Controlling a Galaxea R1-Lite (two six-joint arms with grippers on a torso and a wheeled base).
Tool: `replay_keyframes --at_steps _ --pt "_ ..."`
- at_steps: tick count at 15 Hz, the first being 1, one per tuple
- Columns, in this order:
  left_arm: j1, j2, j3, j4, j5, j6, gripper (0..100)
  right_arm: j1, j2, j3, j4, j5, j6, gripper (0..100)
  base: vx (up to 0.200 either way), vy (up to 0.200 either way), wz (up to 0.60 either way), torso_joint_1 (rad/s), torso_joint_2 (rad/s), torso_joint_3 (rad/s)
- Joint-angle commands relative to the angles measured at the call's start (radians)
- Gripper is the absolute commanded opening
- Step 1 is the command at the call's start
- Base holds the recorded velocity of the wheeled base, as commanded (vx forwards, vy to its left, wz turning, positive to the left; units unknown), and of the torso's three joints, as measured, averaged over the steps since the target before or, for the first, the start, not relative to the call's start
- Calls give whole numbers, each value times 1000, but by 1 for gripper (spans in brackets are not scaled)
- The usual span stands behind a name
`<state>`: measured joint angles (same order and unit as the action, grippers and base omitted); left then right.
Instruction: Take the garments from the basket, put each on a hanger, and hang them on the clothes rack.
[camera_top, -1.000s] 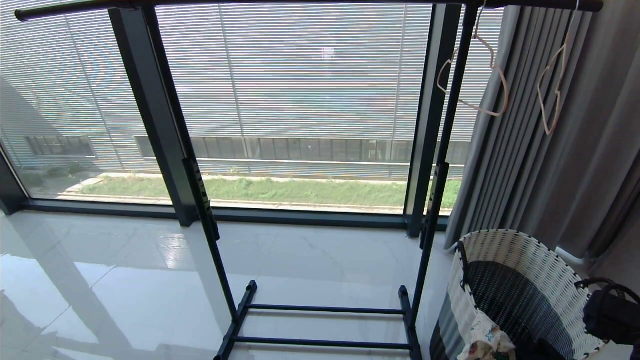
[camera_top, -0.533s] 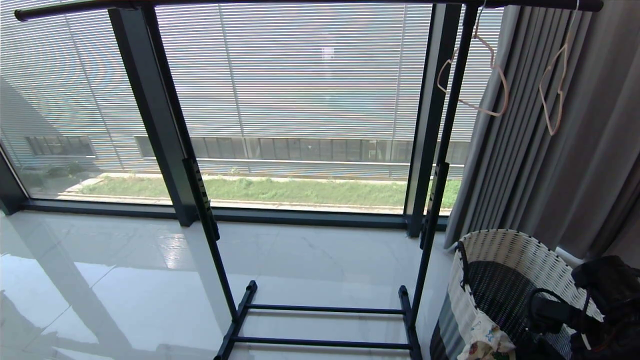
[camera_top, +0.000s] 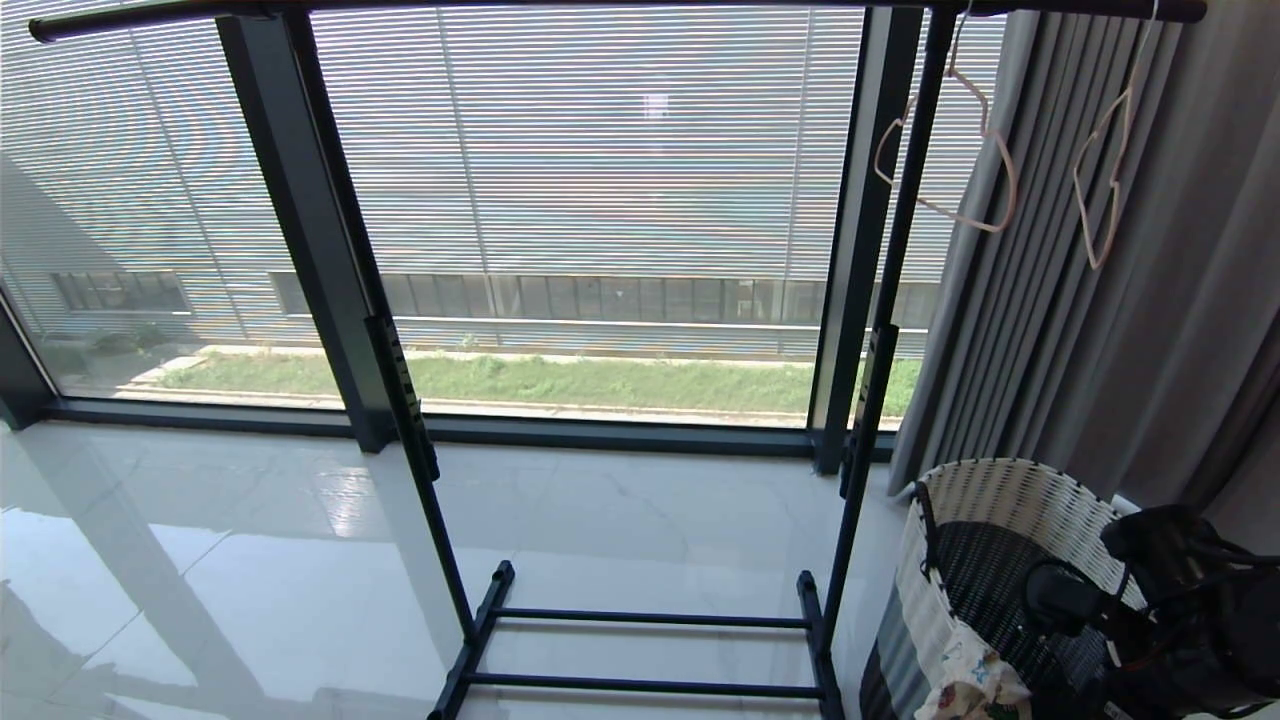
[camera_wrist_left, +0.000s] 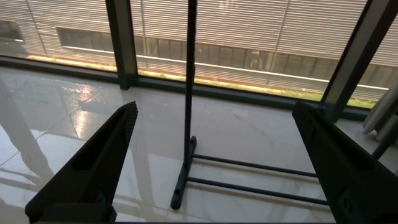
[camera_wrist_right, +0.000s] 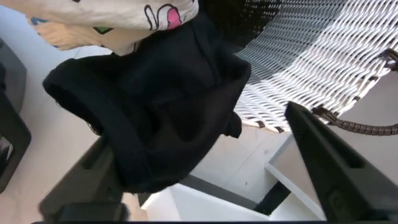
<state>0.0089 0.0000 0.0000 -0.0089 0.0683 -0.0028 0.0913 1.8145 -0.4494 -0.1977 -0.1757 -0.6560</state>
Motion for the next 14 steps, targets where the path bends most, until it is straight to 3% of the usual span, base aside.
replay_keyframes --at_steps 1,5,6,10,11,12,14 --pt "0 2 0 0 1 0 100 -1 16 0 -6 -7 -1 0 0 0 0 0 0 0" --pt "0 2 0 0 1 3 100 1 -122 -2 3 -11 -1 0 0 0 0 0 0 0" --pt "0 2 0 0 1 3 100 4 -225 -15 57 -10 -1 0 0 0 0 0 0 0" --pt "0 2 0 0 -1 27 100 56 -541 -209 488 2 32 0 0 0 0 0 0 0" --pt "0 2 0 0 -1 27 100 56 -541 -209 488 2 32 0 0 0 0 0 0 0" --pt "0 2 0 0 -1 53 100 130 -632 -344 669 2 114 0 0 0 0 0 0 0" --pt "0 2 0 0 -1 53 100 182 -684 -453 816 -1 131 0 -200 0 0 0 0 5"
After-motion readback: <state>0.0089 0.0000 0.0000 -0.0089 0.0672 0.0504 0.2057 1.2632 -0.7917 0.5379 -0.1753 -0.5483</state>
